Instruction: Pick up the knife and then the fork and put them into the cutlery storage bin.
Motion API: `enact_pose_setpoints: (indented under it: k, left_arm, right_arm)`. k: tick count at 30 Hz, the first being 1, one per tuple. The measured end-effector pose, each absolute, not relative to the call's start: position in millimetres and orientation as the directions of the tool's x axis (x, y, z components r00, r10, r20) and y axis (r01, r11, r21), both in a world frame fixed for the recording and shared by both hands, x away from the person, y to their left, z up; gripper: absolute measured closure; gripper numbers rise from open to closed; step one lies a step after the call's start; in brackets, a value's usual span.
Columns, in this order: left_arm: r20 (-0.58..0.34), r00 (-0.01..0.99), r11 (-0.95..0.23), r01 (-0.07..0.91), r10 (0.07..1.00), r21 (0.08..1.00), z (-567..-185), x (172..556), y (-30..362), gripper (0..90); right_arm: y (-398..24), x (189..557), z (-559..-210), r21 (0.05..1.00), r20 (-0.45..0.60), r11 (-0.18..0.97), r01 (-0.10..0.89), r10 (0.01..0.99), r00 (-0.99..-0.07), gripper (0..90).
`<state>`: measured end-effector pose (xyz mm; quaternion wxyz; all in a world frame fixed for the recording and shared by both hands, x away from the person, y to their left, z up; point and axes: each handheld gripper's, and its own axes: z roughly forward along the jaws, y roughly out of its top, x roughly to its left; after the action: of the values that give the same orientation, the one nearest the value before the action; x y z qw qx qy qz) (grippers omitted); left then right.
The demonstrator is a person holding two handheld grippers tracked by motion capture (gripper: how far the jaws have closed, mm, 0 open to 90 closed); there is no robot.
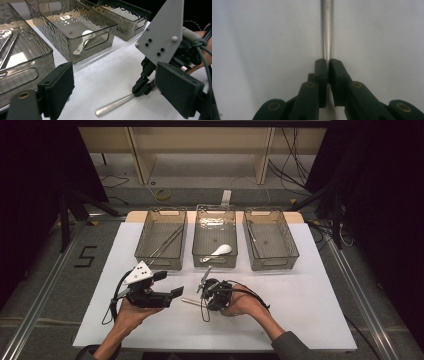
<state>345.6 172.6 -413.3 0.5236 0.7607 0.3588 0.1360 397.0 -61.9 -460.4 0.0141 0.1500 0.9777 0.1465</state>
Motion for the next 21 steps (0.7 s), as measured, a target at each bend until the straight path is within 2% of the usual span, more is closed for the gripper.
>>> enact_pose_setpoints:
  k: [8,16,21]
  left_arm:
    - [-0.172,0.704,-0.192,0.406,0.689,0.894,-413,346,173,15.3]
    - [-0.17,0.704,-0.194,0.406,0.689,0.893,-413,346,173,15.3]
    - [-0.175,0.702,-0.187,0.407,0.69,0.894,-413,346,173,15.4]
  right_arm:
    - [-72,404,-457,0.306,0.016,0.89,0.338,0.35,-0.936,85.1]
    - [-76,407,-459,0.301,0.015,0.889,0.346,0.359,-0.933,85.3]
    - [-83,410,-453,0.333,0.035,0.862,0.382,0.394,-0.918,85.3]
